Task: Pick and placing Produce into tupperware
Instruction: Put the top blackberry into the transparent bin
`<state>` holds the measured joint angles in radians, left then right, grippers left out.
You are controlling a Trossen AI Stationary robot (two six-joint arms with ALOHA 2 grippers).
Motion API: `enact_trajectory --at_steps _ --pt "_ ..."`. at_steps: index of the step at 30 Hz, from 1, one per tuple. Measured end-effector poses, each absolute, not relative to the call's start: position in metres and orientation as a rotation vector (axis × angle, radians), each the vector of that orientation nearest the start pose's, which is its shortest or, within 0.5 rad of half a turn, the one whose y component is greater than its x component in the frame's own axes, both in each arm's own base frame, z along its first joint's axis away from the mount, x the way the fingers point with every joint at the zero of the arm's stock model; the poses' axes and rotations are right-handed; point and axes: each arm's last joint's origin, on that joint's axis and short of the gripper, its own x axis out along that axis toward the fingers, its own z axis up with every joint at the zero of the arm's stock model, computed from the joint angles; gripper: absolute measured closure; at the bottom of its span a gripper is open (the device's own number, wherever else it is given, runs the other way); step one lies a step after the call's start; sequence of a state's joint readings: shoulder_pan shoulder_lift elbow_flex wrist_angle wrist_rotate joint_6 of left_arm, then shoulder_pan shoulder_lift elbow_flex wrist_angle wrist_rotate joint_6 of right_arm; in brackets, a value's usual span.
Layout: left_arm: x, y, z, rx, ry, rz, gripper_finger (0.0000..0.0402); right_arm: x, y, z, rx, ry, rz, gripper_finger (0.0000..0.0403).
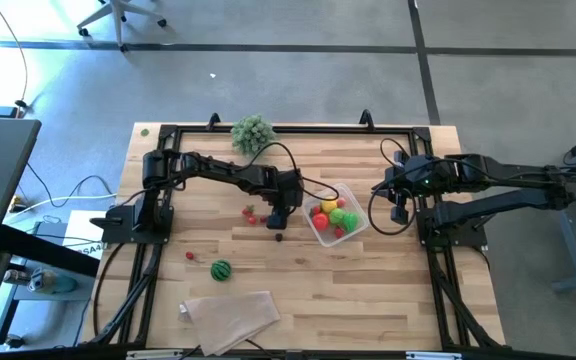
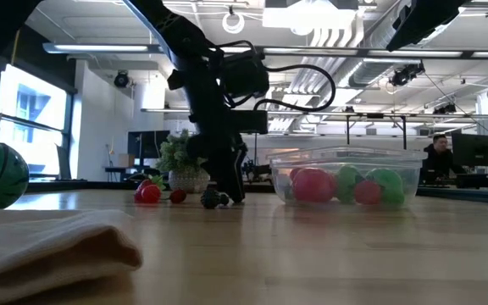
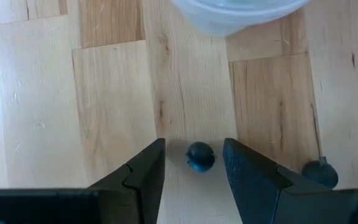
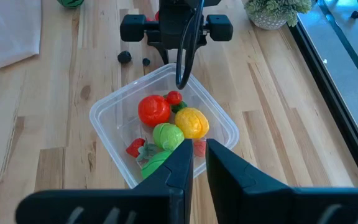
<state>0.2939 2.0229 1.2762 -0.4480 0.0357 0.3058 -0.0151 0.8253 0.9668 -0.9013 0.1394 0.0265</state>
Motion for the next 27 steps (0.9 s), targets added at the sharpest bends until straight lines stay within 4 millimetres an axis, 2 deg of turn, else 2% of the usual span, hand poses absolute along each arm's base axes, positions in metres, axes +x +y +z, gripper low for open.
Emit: enact_trajectory --at_steps 11,21,27 --pt "0.3743 0.1123 0.1278 0.028 1.207 0.074 0.0253 0.1448 -0.0062 0.3251 -0.022 0.757 -0.157 0.0368" --pt "0.3739 0.1115 0.1273 0.016 1.211 0.063 0.0334 0.1448 -0.0063 0.325 -0.022 0.757 -0.158 0.0368" --pt "0.3737 0.1114 0.127 0.008 1.211 0.053 0.0354 0.1448 -0.0062 0.325 -0.023 0.757 -0.157 0.0368"
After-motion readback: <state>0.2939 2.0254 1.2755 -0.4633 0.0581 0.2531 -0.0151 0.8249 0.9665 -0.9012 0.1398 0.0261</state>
